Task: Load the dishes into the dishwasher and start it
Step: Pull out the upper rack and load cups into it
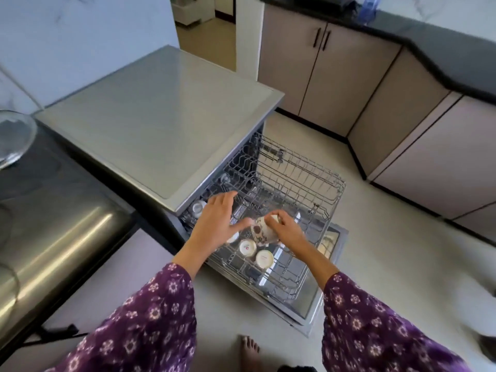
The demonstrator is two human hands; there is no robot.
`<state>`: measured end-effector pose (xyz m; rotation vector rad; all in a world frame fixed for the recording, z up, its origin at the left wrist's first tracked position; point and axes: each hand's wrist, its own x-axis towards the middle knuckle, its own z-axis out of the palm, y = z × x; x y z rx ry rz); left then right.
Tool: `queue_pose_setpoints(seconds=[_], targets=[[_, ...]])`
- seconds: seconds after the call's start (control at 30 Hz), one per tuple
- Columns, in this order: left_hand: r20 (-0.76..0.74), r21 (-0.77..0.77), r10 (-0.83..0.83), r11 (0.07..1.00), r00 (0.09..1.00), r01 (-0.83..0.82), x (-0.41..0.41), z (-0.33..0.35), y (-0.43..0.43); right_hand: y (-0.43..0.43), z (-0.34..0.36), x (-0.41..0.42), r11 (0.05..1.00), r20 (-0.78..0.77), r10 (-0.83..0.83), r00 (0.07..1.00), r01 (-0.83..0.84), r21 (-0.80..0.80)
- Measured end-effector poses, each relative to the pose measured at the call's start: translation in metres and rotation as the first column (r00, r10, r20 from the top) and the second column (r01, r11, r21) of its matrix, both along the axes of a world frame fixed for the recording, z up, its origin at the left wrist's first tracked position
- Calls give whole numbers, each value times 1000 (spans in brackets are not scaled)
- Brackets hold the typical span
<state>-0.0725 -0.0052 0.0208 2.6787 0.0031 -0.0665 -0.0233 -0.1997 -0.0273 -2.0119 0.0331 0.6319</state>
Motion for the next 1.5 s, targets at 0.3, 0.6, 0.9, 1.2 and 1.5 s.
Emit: queue_pose_setpoints(seconds=[0.3, 0.6, 0.9, 1.2, 1.5], targets=[[-47, 47, -55, 997, 997, 57, 32, -59, -31, -53, -91, -18, 816, 31, 301, 953, -240, -525], [-135, 59, -141, 987, 981, 150, 10, -125, -51, -54, -155, -27, 583, -23, 548, 836, -401, -706], [-129, 72, -111, 990, 985, 121, 12, -129, -26, -53, -188, -26, 517, -33, 616, 787, -435, -737], [-154, 96, -68, 992, 986, 84, 1, -131, -9, -45, -188, -18, 421, -169, 617, 768, -504, -754], [16, 59, -14, 998, 1000, 13, -13, -74, 20, 2, -109, 1, 579, -14, 499, 867, -345, -739]])
